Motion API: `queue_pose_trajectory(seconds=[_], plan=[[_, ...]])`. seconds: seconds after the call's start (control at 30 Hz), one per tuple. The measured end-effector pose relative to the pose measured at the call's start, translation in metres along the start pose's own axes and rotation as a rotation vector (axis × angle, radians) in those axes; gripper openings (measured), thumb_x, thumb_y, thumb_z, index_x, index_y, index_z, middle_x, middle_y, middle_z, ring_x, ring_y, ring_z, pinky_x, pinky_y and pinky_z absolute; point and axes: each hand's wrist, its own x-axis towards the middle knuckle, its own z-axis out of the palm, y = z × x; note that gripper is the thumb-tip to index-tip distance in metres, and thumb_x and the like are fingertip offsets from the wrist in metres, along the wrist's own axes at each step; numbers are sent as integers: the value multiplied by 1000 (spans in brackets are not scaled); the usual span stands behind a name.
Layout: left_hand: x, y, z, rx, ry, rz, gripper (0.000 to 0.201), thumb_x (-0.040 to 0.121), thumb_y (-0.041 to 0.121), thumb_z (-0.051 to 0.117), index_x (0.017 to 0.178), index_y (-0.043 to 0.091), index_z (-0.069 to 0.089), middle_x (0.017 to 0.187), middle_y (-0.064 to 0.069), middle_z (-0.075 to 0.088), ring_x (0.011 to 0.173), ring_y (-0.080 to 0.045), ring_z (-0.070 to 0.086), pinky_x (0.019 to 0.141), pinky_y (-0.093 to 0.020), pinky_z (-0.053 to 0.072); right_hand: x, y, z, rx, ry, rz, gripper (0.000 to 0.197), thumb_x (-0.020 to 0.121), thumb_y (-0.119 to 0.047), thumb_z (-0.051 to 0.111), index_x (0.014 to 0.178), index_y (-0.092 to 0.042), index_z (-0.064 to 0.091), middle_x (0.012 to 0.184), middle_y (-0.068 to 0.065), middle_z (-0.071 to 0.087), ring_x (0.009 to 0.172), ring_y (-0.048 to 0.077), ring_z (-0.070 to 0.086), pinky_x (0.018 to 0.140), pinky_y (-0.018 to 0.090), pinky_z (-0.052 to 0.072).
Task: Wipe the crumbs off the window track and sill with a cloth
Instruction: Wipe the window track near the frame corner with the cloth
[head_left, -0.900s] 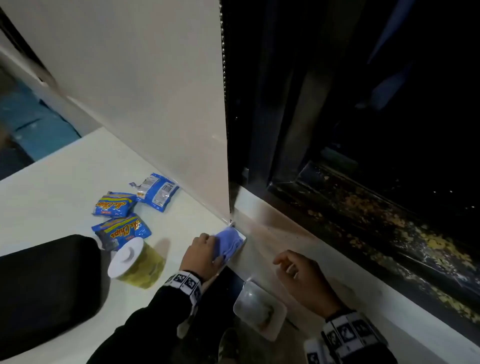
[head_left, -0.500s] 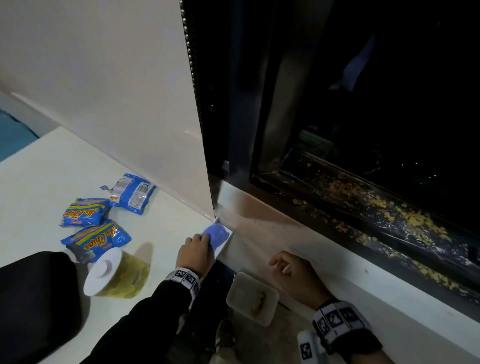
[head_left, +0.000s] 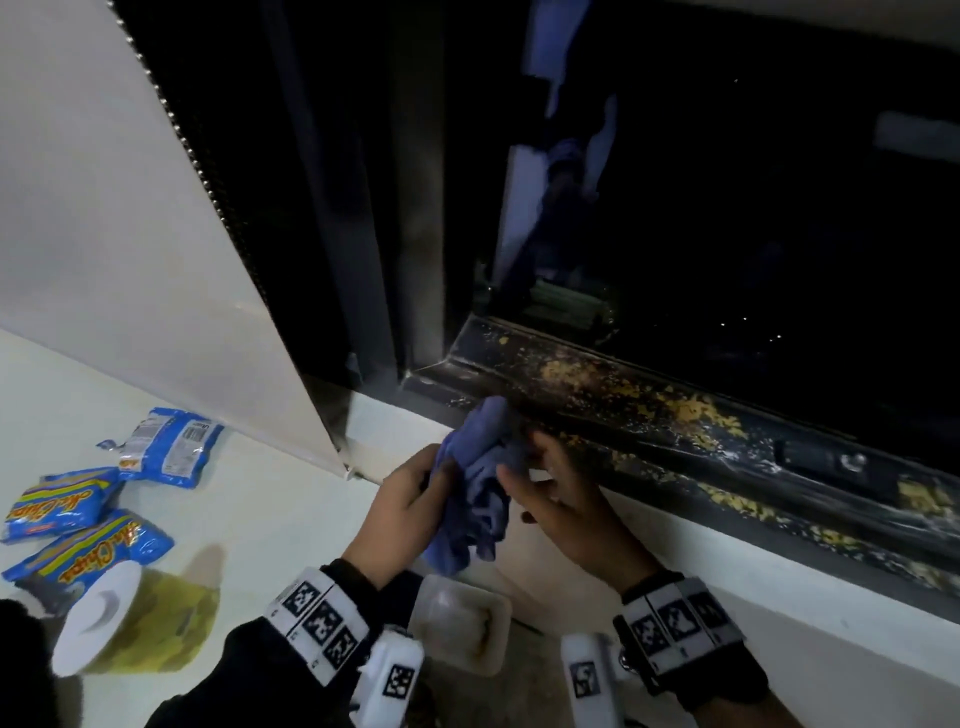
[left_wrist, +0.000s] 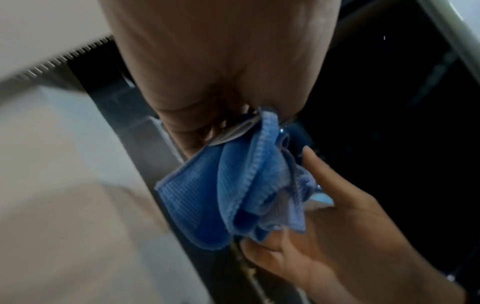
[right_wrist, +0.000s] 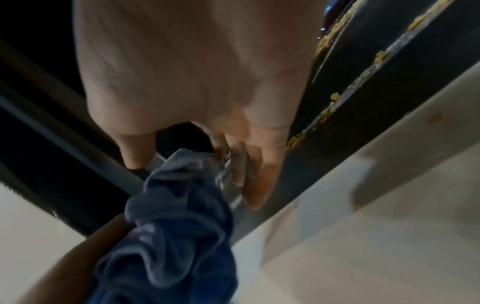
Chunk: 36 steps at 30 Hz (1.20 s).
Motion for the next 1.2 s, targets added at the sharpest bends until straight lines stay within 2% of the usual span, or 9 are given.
queue_pose_trajectory(seconds=[0.13,0.23,0.37,0.5,0.73,0.87,0.93,1.07,1.2], plan=[[20,42,21,-362,-48,-53,24,96,15,44,107,8,63,103,-14,70,96,-27,66,83,-36,54,-4,-29,-17,222,88,-50,48,90,-34,64,134,-33,47,129,-12,60,114,3,60,93,30,53],[34,65,31,-481,-99,-140,25,97,8,39,108,-3,59,100,-21,67,83,-26,66,67,-30,54,-6,-42,-27,217,207,-143,50,85,-33,70,132,-33,50,129,-13,60,120,10,57,99,41,49],[51,82,39,-501,-230,-231,27,92,33,53,99,8,62,90,-12,64,78,-24,59,64,-27,49,-9,-52,-36,90,325,-181,68,73,-28,82,128,-39,43,115,-44,49,108,-18,51,87,13,49],[56,91,46,-505,-429,-128,36,94,26,54,130,19,54,123,-12,64,114,-30,60,97,-47,45,-14,-55,-50,37,234,-154,85,74,-13,82,139,-35,32,129,-41,37,116,-23,41,90,9,45],[63,96,72,-307,-263,-14,49,89,24,61,135,29,45,126,4,62,114,-15,60,92,-35,52,-19,-43,-65,154,242,2,49,80,-64,64,122,-39,56,118,-14,65,111,6,61,96,39,50],[74,106,84,-547,-304,-293,45,90,34,57,131,17,50,125,-17,60,118,-31,56,101,-49,43,-12,-29,-88,8,351,-117,21,93,-46,57,90,-26,61,83,-9,66,81,9,63,67,28,47],[79,114,87,-358,-243,-206,37,89,30,55,122,14,52,120,-13,62,118,-27,56,100,-42,44,-9,-25,-105,10,475,-122,23,96,-38,53,84,-21,62,76,-6,65,76,14,61,66,32,46],[83,138,105,62,-68,83,26,85,34,55,98,13,48,93,1,59,90,-4,57,86,-30,45,-1,-9,-138,-33,722,71,31,97,-45,47,104,-24,68,105,0,68,98,15,61,90,34,47],[89,163,129,-4,57,154,17,91,17,58,105,13,49,100,3,61,94,0,57,87,-24,44,-1,3,-162,380,478,28,62,68,-83,57,113,-42,63,126,2,63,113,20,61,99,46,46]])
